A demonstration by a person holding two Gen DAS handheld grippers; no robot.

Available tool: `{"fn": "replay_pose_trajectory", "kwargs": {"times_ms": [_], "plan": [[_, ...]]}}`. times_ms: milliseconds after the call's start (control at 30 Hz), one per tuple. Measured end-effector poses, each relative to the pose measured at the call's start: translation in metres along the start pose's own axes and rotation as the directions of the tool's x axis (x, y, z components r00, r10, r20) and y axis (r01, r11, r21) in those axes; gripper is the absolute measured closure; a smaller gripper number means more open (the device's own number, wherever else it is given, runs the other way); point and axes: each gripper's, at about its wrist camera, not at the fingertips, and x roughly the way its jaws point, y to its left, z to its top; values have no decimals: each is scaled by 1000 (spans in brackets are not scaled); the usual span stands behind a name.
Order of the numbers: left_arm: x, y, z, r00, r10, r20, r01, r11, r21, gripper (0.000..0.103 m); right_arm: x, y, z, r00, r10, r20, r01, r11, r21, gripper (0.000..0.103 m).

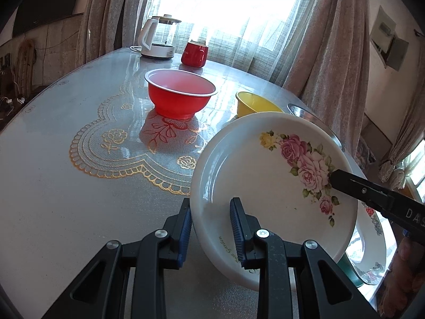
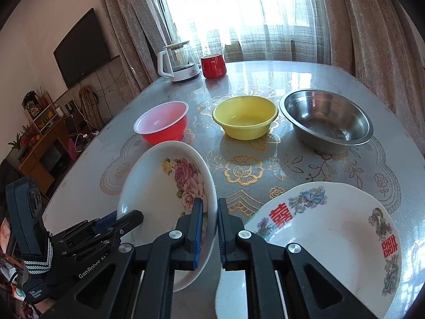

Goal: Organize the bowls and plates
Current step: 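Lower the pink-rose plate onto the red-character plate with both grippers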

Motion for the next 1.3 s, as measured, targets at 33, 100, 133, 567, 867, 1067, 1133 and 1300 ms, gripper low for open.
{"fn": "replay_pose_trajectory", "kwargs": {"times_ms": [33, 100, 133, 567, 867, 1067, 1133, 1300], "plan": [[0, -3, 0, 1000, -6, 1, 6, 1000, -3, 75, -3, -3, 0, 1000, -2, 2, 2, 1000, 4, 92], [-1, -8, 0, 1000, -21, 7, 21, 1000, -6, 75, -10, -8, -2, 1000, 1, 9, -1, 1000, 19, 93], [-1, -11, 0, 1000, -26, 10, 26, 1000, -3, 75, -13, -11, -1, 1000, 1, 12, -1, 1000, 25, 92], [7, -56, 6, 996, -94, 6, 94, 994, 48, 75, -46, -50, -10, 998, -28, 54, 22, 993, 119, 92], [4, -87, 8, 992, -122, 19, 119, 987, 108, 75, -54, -93, -29, 999, 17, 40, -27, 963, 267, 91], [7, -109, 4, 990, -140, 7, 137, 978, 155, 75, -54, -128, -54, 994, 105, 35, -110, 907, 408, 89], [8, -120, 2, 992, -129, 13, 124, 973, 195, 75, -52, -135, -61, 993, 112, 26, -112, 892, 439, 89], [19, -135, -4, 992, -126, -31, 129, 967, 218, 75, -56, -147, -68, 997, 75, 17, -74, 890, 450, 89]]}}
